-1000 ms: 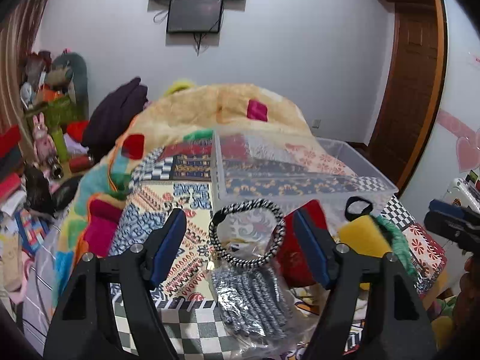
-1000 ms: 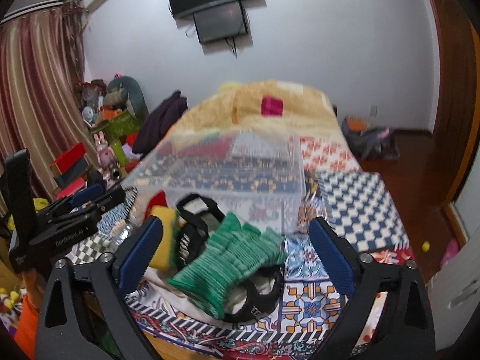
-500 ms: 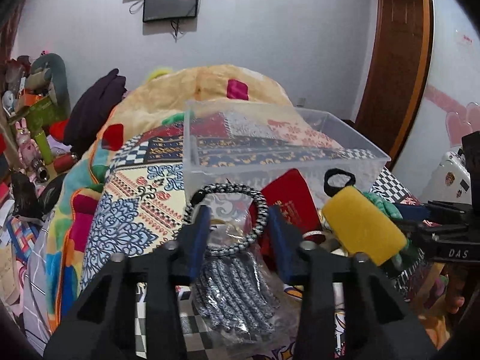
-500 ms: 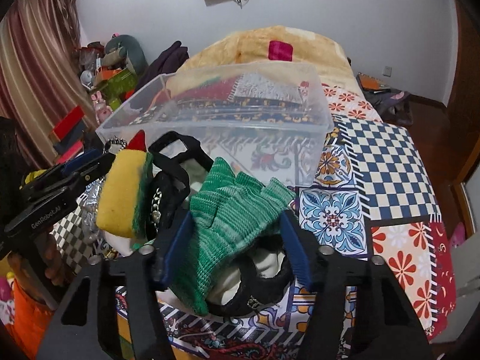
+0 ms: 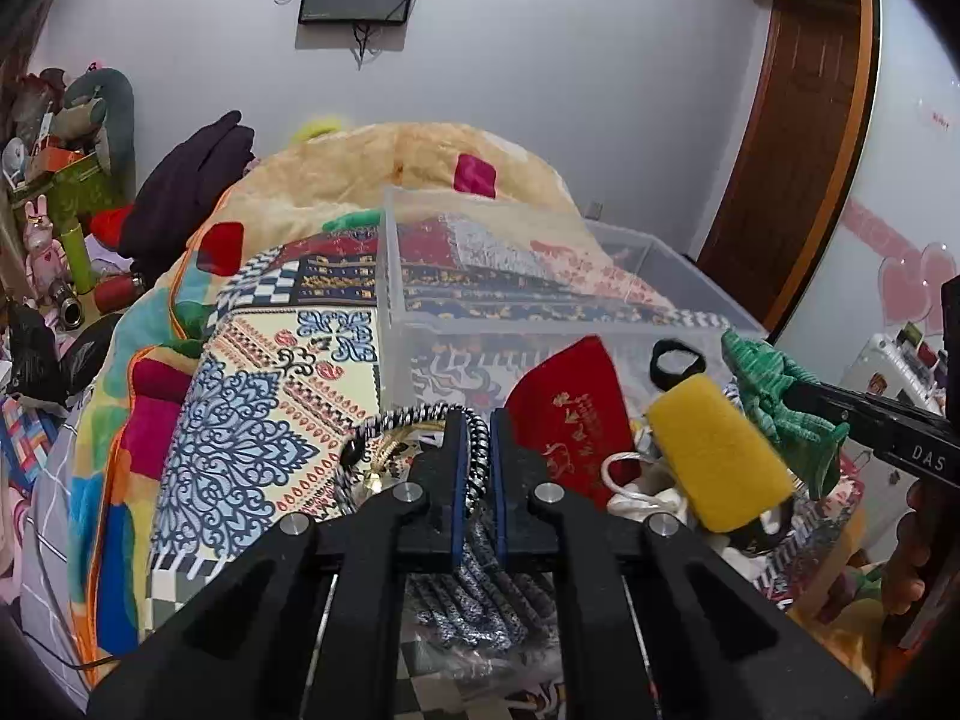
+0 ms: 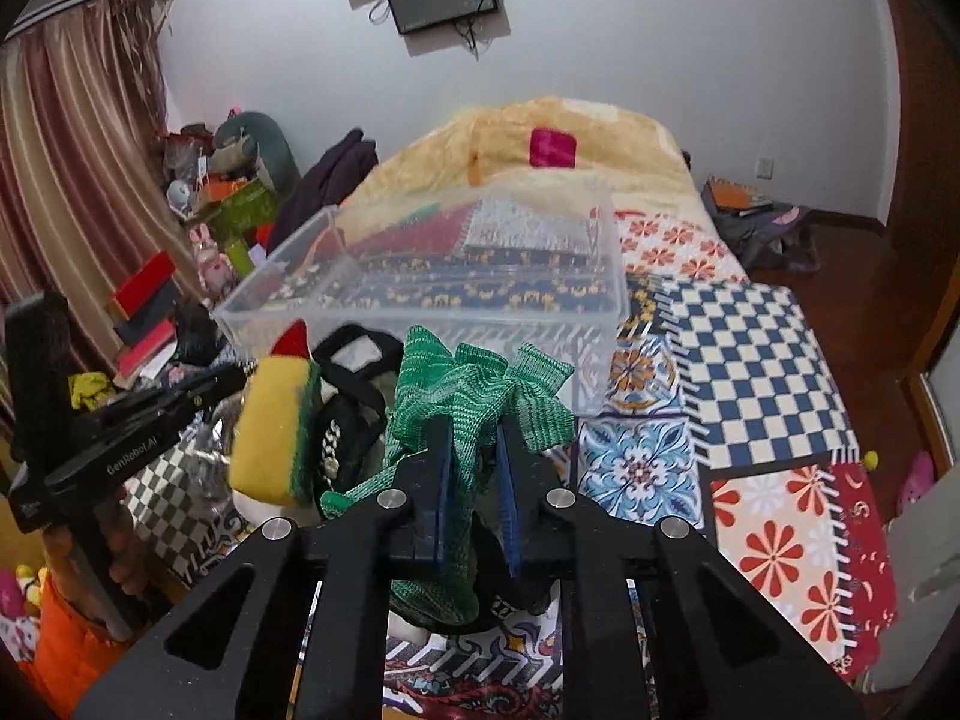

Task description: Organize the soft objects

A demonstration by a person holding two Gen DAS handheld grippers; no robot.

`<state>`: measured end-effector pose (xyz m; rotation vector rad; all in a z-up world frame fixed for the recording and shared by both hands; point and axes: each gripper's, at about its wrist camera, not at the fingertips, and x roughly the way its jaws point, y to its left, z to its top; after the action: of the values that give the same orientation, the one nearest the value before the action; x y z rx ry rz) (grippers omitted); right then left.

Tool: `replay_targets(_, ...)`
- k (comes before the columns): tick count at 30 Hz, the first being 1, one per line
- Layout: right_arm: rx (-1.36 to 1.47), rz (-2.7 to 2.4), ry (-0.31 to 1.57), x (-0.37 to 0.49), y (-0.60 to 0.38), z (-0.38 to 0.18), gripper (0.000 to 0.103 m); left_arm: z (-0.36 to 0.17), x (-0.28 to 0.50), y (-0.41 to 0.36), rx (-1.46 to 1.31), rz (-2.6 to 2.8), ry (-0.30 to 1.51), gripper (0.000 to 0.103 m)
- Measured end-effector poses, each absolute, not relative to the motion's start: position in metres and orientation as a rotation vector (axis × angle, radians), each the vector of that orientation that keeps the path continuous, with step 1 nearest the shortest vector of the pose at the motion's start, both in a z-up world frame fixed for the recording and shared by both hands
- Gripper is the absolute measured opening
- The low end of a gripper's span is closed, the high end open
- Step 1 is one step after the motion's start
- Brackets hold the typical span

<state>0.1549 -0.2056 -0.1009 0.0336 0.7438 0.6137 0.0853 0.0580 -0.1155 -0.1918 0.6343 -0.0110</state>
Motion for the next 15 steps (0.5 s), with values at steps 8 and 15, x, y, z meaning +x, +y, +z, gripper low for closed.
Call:
replay_targets(8, 0.073, 0.599, 0.64, 0.144, -0.217, -0.074, 0.012, -0.079, 0.061, 0.06, -0.194, -0.019, 0.529, 0.005)
replay_targets(15, 0.086, 0.596, 0.59, 0.14, -0.222, -0.063, 0.012, -0.065, 0.053, 0.068, -0.192, -0.013, 0.518, 0.005)
